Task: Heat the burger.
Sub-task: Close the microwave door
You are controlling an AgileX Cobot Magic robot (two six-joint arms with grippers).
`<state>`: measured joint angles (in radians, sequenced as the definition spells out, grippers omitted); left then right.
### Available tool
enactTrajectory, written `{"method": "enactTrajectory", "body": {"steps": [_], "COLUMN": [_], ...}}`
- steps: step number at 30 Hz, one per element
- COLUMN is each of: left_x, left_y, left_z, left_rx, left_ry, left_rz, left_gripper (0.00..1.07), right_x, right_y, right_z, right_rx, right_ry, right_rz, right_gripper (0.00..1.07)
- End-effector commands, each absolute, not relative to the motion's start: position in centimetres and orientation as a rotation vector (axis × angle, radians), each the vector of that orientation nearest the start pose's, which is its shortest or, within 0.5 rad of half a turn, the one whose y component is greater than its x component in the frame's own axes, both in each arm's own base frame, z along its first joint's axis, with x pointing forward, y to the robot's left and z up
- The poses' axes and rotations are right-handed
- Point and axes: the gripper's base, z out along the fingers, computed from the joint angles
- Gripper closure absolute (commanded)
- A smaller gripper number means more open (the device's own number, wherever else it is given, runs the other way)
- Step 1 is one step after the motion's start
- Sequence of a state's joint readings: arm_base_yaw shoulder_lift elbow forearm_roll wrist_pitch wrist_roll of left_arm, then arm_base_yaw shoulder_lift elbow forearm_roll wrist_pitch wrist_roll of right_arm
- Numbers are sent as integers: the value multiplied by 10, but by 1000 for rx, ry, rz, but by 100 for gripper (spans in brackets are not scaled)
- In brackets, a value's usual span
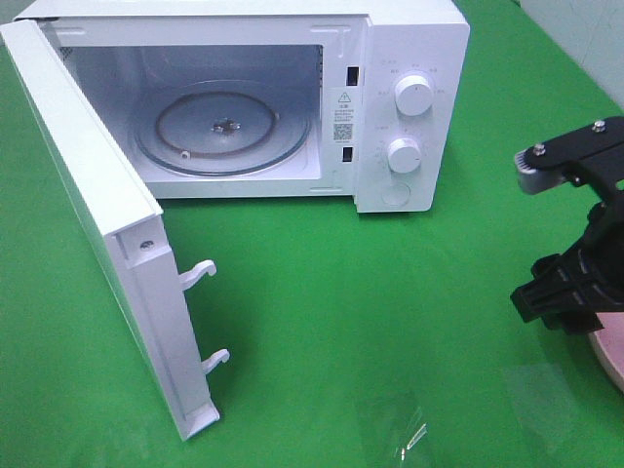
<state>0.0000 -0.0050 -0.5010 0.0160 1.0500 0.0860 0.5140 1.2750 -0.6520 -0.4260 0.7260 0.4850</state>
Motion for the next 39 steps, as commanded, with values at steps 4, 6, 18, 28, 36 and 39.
{"method": "enactTrajectory", "body": {"steps": [4, 6, 18, 28, 36, 39], "left_x": [-7, -7, -7, -7, -7, -7], "left_y": [1, 1, 1, 1, 1, 1], "left_z": [278, 278, 278, 278, 278, 278], "left_rx": [86, 86, 86, 86, 86, 86], "left_ry": [1998, 1998, 1998, 1998, 1998, 1998], "left_rz": [70, 70, 70, 70, 70, 70], "left_gripper": [9, 9, 9, 9, 9, 9], "right_x": [160, 147, 80, 42, 16, 12], "right_y": [74, 70, 34, 13, -4, -3], "right_z": [255, 265, 304, 314, 299, 292], "right_rx": [-491, -506, -504, -449, -295, -250], "right_ry": [2592, 2565, 2369, 2222, 2104, 2097], "right_rz": [6, 58, 138, 181, 59, 68], "right_gripper": [23, 24, 29, 31, 31, 31]}}
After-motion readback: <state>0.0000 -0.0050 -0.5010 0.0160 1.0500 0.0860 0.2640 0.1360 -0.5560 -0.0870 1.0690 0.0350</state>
